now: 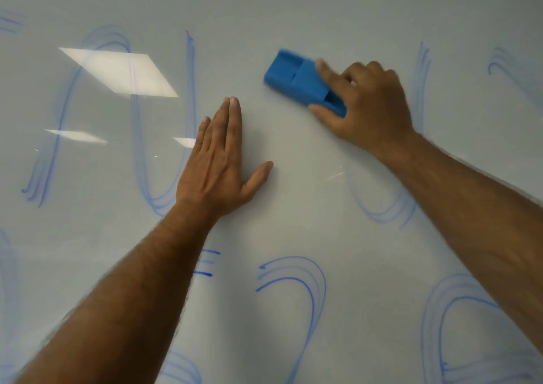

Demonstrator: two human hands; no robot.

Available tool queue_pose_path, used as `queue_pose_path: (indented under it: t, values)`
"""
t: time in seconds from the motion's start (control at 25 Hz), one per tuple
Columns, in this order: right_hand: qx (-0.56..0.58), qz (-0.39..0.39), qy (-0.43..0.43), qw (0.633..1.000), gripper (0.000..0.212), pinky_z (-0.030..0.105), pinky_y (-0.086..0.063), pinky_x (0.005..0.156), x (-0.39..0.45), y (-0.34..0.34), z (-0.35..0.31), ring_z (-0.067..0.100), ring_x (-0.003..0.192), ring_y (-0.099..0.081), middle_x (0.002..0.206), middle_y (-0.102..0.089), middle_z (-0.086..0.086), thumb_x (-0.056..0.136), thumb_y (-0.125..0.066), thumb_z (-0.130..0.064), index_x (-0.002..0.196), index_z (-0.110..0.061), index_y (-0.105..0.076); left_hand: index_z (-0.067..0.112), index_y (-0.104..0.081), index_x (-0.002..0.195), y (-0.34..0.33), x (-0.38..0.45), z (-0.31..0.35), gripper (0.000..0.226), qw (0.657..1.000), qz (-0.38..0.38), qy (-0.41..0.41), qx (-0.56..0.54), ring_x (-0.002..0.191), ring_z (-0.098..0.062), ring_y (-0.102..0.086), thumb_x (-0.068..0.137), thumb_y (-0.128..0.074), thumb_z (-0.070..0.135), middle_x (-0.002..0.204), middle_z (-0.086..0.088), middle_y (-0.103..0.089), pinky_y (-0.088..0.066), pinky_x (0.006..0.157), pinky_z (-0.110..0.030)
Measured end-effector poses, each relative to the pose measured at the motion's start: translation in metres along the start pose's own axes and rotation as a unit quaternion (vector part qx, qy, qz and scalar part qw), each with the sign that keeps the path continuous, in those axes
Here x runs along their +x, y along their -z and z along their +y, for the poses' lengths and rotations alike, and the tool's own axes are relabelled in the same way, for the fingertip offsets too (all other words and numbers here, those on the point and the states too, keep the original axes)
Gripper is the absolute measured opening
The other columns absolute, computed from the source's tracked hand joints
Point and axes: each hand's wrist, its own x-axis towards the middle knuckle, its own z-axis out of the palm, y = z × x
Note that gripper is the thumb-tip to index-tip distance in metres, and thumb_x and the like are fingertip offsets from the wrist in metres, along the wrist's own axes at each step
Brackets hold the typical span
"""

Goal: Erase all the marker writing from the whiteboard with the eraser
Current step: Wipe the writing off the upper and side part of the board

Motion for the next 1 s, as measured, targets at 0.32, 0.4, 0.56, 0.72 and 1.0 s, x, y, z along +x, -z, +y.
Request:
queue_pose_path:
  t: [0.32,0.4,0.56,0.72,1.0]
  values:
    - [0.059,-0.005,0.218,0.974,0.063,0.043,-0.042,0.068,-0.018,0.003,-0.007,0.034,0.08,-0.056,0.099,-0.064,0.014,0.097,-0.056,-0.056,0.147,-0.019,-0.053,-0.003,-0.009,0.158,-0.001,0.0,0.0,0.097,1.0,-0.004,-0.004,-0.007,0.154,-0.031,-0.019,0.095,-0.043,0.062,0.167,-0.02,-0.014,-0.016,0.126,-0.047]
    - [0.036,-0.01,0.133,0.99,0.064,0.044,-0.043,0.069,-0.02,0.005,0.01,0.037,0.083,-0.059,0.1,-0.065,0.016,0.097,-0.055,-0.057,0.148,-0.02,-0.052,-0.004,-0.009,0.158,-0.002,-0.001,0.001,0.096,1.0,-0.002,-0.005,-0.002,0.153,-0.032,-0.019,0.096,-0.042,0.062,0.166,-0.021,-0.015,-0.017,0.126,-0.048]
    - [-0.02,-0.072,-0.234,0.969,0.069,0.05,-0.044,0.083,-0.016,0.023,0.039,0.043,0.108,-0.056,0.116,-0.061,0.023,0.097,-0.052,-0.059,0.155,-0.023,-0.038,-0.005,-0.008,0.158,-0.001,-0.001,0.001,0.097,1.0,0.001,0.001,-0.005,0.154,-0.031,-0.016,0.096,-0.043,0.061,0.166,-0.022,-0.014,-0.016,0.126,-0.047]
    - [-0.002,-0.072,-0.183,0.98,0.071,0.049,-0.043,0.084,-0.004,0.023,0.008,0.042,0.11,-0.055,0.12,-0.06,0.022,0.098,-0.052,-0.058,0.156,-0.02,-0.036,-0.004,-0.005,0.158,0.001,0.0,0.002,0.098,1.0,-0.005,0.001,-0.011,0.155,-0.031,-0.012,0.095,-0.044,0.06,0.166,-0.022,-0.011,-0.016,0.126,-0.049]
    - [0.036,-0.036,-0.037,0.998,0.07,0.043,-0.044,0.074,0.032,-0.004,-0.031,0.038,0.097,-0.059,0.109,-0.062,0.018,0.094,-0.048,-0.06,0.152,-0.021,-0.045,-0.003,-0.001,0.158,0.002,-0.001,0.002,0.101,1.0,-0.013,0.007,-0.018,0.156,-0.03,-0.008,0.095,-0.044,0.063,0.167,-0.022,-0.007,-0.02,0.124,-0.052]
